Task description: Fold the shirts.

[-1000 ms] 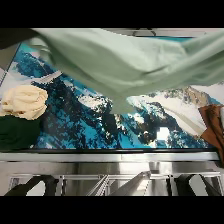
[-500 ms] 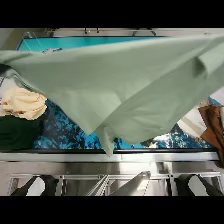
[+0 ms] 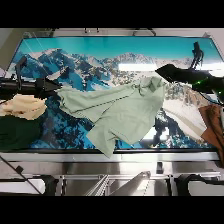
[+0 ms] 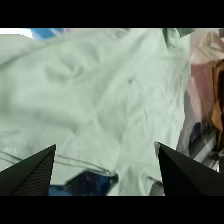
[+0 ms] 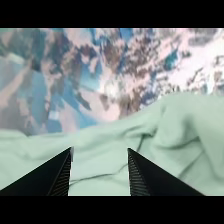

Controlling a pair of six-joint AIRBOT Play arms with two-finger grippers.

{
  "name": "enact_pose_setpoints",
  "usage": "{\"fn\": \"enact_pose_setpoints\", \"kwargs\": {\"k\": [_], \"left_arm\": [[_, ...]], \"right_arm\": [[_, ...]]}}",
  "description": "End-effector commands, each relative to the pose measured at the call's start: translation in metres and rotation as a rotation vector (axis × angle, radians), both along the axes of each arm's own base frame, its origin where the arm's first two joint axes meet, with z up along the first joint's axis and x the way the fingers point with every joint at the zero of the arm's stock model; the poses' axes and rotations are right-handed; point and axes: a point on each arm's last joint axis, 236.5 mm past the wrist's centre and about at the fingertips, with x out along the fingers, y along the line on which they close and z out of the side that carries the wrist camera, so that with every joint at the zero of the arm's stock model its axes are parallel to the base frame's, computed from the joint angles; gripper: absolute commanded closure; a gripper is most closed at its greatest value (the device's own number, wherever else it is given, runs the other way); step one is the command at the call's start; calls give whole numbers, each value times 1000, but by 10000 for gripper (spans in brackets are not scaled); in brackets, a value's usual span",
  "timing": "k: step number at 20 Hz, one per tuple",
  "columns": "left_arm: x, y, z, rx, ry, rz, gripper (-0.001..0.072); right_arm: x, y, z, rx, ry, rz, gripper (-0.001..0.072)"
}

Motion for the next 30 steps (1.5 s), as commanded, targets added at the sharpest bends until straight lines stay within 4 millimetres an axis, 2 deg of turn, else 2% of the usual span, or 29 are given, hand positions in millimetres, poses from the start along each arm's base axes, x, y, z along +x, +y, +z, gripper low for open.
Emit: {"fn": "enact_pose_setpoints", "kwargs": {"k": [1,3,4,6,8,10,13,15,17,19,21,23,26,30], "left_arm": [[23,23,-15,-62,108,18,-9],[12,26,-7,-109,181,-15,-8],[1,17,-7,-134,228,-57,-6],[-27,-17,-13,-173,322,-150,11],[-59,-66,-31,-187,416,-248,11],[-88,-109,-55,-175,498,-326,11],[-118,-155,-81,-142,578,-435,11],[-123,-178,-94,-113,587,-480,11],[-116,-194,-100,-91,580,-510,11],[-107,-194,-110,-18,598,-515,11],[-108,-178,-116,92,622,-556,11],[-106,-154,-110,176,645,-580,11],[-95,-135,-99,192,662,-520,11],[-110,-129,-103,187,679,-472,11]], "right_arm": [[-4,-19,-8,68,72,23,319],[-26,-51,1,113,135,28,323],[-43,-60,-4,124,198,42,329],[-75,-70,-30,124,321,65,329],[-93,-72,-60,144,401,33,330],[-105,-73,-93,142,461,-32,330],[-116,-70,-120,127,503,-69,329],[-117,-66,-125,128,515,-70,330],[-113,-67,-128,119,516,-91,329],[-111,-64,-132,113,524,-102,329],[-112,-64,-136,116,535,-101,330],[-111,-76,-135,127,532,-127,330],[-119,-96,-133,158,548,-149,330],[-128,-109,-140,125,575,-160,330]]}}
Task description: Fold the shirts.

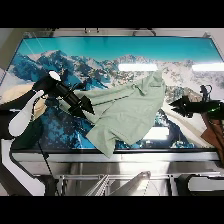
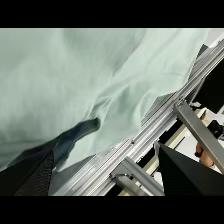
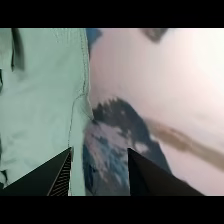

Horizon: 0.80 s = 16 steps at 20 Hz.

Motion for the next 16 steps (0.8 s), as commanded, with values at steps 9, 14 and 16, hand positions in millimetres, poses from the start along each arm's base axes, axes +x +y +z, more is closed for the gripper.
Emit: {"fn": "enact_pose_setpoints", "kwargs": {"k": [9,14,16], "left_arm": [[30,-53,-31,-66,-122,135,12],[29,-59,-9,-113,-119,52,327],[24,-59,0,-128,-103,21,327]], "right_arm": [[5,51,-24,-50,48,77,330],[16,99,-37,39,56,80,369],[25,106,-33,90,37,45,464]]}}
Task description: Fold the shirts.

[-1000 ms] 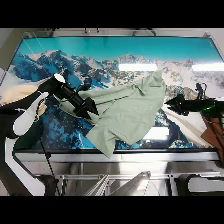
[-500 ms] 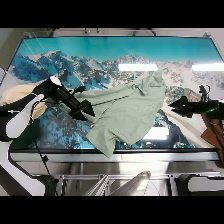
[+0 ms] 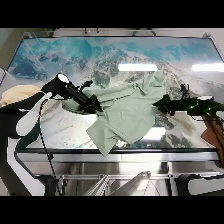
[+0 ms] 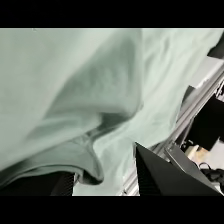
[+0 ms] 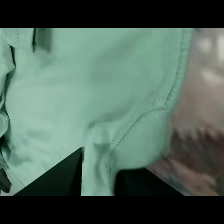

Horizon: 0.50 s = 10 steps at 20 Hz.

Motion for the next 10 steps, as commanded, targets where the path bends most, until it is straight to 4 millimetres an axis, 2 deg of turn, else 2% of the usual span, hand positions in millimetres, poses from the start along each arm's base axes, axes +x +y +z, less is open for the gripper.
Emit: {"fn": "enact_pose_setpoints", "kwargs": {"k": [1,2,3,6,10], "left_arm": [[-9,-2,18,-42,26,-62,326],[-14,-1,22,-50,43,-79,326],[-19,0,24,-55,61,-96,326],[-31,3,30,-65,102,-135,326],[-20,12,22,-37,76,-100,326]], "right_arm": [[14,15,-1,56,-15,-48,568],[13,15,-1,55,-15,-47,646],[13,14,-2,50,-14,-43,690],[11,13,-4,41,-13,-38,690],[11,13,-4,41,-13,-37,690]]}}
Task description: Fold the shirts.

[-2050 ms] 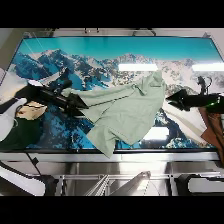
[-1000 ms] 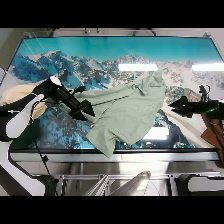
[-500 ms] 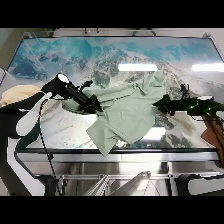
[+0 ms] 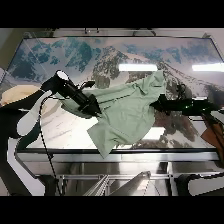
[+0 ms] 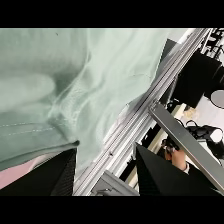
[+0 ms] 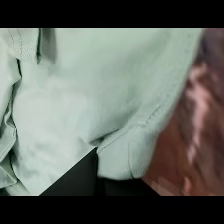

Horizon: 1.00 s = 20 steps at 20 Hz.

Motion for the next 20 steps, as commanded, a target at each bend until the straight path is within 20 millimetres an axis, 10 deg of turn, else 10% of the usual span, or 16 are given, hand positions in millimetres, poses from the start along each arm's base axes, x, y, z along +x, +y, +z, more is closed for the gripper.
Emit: {"fn": "enact_pose_setpoints", "kwargs": {"k": [1,10,16,18,20], "left_arm": [[6,14,-7,38,-14,16,326],[48,27,-27,90,-130,159,325],[22,9,-47,91,-36,78,329],[22,5,-49,87,-40,81,700],[33,4,-33,53,-67,102,700]], "right_arm": [[0,1,1,7,1,-2,690],[1,1,1,6,0,-4,690],[0,2,1,10,1,-1,691],[-4,7,6,33,4,21,691],[-7,10,27,70,-30,59,692]]}}
